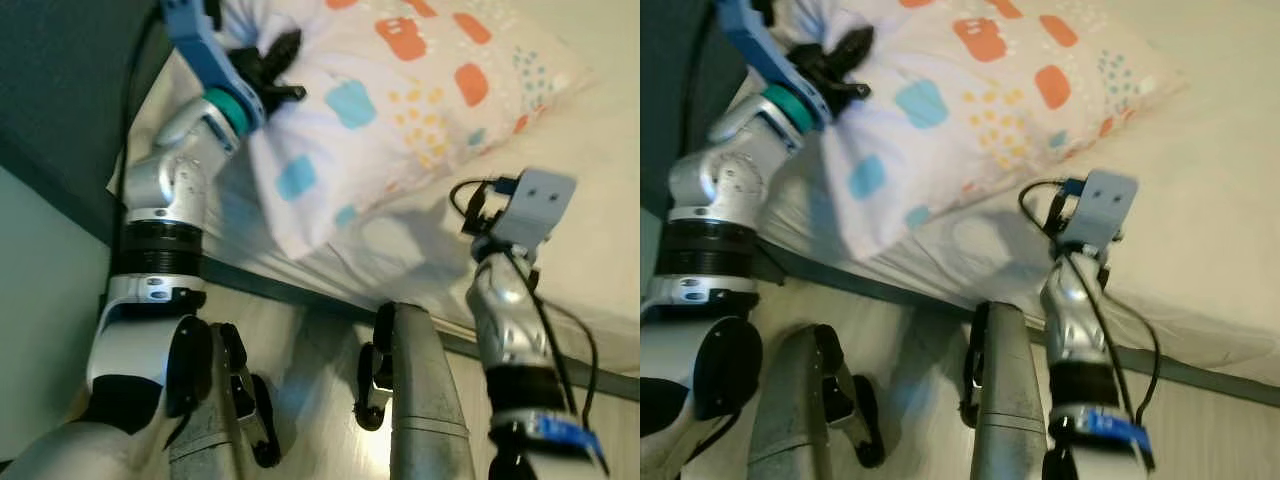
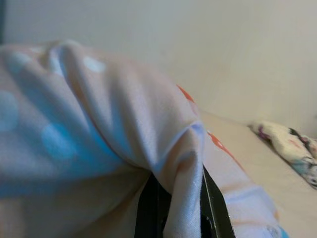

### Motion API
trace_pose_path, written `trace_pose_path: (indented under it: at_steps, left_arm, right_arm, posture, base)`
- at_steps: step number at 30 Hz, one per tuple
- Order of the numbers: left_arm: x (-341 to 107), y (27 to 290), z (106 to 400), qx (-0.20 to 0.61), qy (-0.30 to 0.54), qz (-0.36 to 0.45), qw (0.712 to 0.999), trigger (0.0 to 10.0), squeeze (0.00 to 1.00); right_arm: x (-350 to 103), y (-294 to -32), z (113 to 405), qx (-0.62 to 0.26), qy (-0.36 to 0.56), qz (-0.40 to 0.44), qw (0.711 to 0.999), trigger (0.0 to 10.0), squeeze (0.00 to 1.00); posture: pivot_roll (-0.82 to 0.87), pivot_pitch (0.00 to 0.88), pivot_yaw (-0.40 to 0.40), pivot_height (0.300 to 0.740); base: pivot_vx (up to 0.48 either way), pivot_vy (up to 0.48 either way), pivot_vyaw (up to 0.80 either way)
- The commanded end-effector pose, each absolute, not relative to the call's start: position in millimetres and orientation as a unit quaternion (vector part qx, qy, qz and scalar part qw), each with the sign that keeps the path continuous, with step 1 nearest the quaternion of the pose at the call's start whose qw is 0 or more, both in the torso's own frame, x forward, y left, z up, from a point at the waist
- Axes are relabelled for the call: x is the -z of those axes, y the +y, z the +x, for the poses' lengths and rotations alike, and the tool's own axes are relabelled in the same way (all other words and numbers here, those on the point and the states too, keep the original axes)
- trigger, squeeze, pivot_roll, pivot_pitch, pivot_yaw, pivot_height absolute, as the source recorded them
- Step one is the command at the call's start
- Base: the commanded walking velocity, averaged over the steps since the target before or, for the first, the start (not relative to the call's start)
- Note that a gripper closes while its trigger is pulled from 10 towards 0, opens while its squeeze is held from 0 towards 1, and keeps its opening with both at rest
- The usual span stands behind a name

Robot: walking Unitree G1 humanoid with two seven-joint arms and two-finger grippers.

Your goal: Clean up the room

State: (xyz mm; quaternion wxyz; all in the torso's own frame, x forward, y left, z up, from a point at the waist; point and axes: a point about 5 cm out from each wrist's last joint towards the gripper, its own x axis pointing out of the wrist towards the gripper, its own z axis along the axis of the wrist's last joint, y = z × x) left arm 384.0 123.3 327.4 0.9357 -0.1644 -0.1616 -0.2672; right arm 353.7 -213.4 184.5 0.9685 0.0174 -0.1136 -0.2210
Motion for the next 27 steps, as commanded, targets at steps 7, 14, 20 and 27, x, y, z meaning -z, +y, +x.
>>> trace_pose_path:
  at_steps: [7,14,20,27]
  left_arm:
    - [-343,192,368,0.158,-0.238,-0.12,0.951,0.0,0.0]
    - [-361,241,344,0.131,-0.278,-0.11,0.945,0.0,0.0]
    - [-361,221,316,0.246,-0.263,-0.082,0.929,0.0,0.0]
    - [-355,207,283,0.363,-0.25,-0.092,0.893,0.0,0.0]
  right_arm:
    - [-203,-236,371,0.264,-0.127,0.013,0.956,10.0,0.0]
    - [-200,-244,385,0.267,-0.073,0.039,0.96,10.0,0.0]
    - [-182,-227,399,0.192,0.027,0.142,0.971,10.0,0.0]
    - [-191,-215,409,0.144,0.065,0.156,0.975,10.0,0.0]
  posture:
    - [-0.03,0.283,0.027,0.57]
    - [-0.02,0.289,0.024,0.57]
    - [0.01,0.299,0.012,0.57]
    - [0.03,0.305,-0.002,0.57]
  base:
    - [0.0,0.0,0.0]
    - [0.0,0.0,0.0]
    - [0.0,0.0,0.0]
    - [0.0,0.0,0.0]
